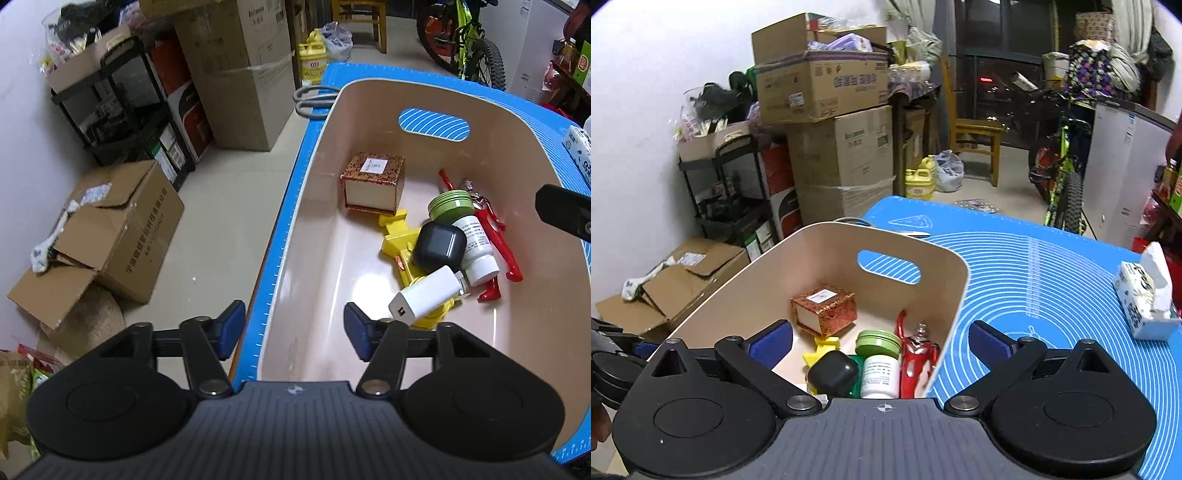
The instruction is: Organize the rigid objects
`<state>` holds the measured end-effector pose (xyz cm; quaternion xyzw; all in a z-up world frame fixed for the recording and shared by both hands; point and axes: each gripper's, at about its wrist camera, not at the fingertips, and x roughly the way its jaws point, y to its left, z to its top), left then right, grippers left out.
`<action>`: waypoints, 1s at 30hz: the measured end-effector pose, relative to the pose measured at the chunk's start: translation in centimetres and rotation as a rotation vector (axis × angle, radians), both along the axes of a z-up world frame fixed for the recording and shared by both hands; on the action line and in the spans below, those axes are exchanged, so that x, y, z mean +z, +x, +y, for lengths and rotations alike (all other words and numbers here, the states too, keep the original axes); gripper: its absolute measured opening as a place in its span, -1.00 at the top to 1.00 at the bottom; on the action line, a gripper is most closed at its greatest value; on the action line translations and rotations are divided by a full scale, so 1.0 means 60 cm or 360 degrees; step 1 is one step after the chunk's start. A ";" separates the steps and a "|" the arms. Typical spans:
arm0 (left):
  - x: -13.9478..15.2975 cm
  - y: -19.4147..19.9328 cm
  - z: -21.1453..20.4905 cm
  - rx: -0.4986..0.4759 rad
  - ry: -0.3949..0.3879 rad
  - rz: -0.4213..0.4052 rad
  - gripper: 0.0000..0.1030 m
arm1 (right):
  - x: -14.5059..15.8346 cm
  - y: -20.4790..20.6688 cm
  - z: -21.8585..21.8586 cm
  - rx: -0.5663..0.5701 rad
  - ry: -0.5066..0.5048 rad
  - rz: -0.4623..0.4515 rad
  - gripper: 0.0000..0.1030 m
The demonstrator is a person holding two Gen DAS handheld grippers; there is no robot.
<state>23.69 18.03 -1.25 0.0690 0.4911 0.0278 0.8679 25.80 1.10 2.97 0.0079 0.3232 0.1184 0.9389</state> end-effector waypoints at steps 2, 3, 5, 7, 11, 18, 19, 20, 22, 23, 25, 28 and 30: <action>0.008 -0.007 -0.006 -0.0008 0.0022 -0.0025 -0.25 | 0.003 -0.010 -0.007 -0.0016 0.0010 0.0004 -0.95; 0.012 -0.010 -0.009 -0.0010 0.0022 -0.0038 -0.28 | 0.004 -0.015 -0.010 -0.0022 0.0011 0.0003 -0.95; 0.022 -0.017 -0.014 -0.0016 0.0015 -0.0062 -0.33 | 0.006 -0.025 -0.017 -0.0031 0.0003 -0.0002 -0.95; 0.030 -0.023 -0.021 -0.0022 0.0027 -0.0082 -0.34 | 0.011 -0.037 -0.022 -0.0038 -0.0014 -0.0014 -0.95; 0.047 -0.039 -0.039 -0.0045 0.0050 -0.0115 -0.38 | 0.025 -0.062 -0.035 -0.0054 -0.0020 -0.0042 -0.95; 0.085 -0.070 -0.078 -0.0081 0.0028 -0.0194 -0.41 | 0.059 -0.106 -0.068 -0.0095 -0.0026 -0.0094 -0.95; 0.091 -0.076 -0.082 -0.0075 0.0021 -0.0208 -0.41 | 0.064 -0.113 -0.073 -0.0102 -0.0026 -0.0099 -0.95; 0.097 -0.083 -0.085 -0.0070 0.0008 -0.0219 -0.42 | 0.070 -0.118 -0.078 -0.0108 -0.0029 -0.0104 -0.95; 0.109 -0.095 -0.092 -0.0064 -0.0020 -0.0241 -0.42 | 0.082 -0.137 -0.088 -0.0123 -0.0037 -0.0122 -0.95; 0.114 -0.101 -0.097 -0.0066 -0.0027 -0.0250 -0.43 | 0.089 -0.146 -0.094 -0.0128 -0.0042 -0.0131 -0.95; 0.125 -0.114 -0.108 -0.0077 -0.0029 -0.0268 -0.44 | 0.103 -0.162 -0.105 -0.0142 -0.0053 -0.0149 -0.95; 0.142 -0.136 -0.124 -0.0102 -0.0033 -0.0291 -0.49 | 0.123 -0.191 -0.124 -0.0163 -0.0059 -0.0174 -0.95; 0.153 -0.151 -0.133 -0.0117 -0.0045 -0.0311 -0.50 | 0.134 -0.209 -0.137 -0.0175 -0.0062 -0.0187 -0.95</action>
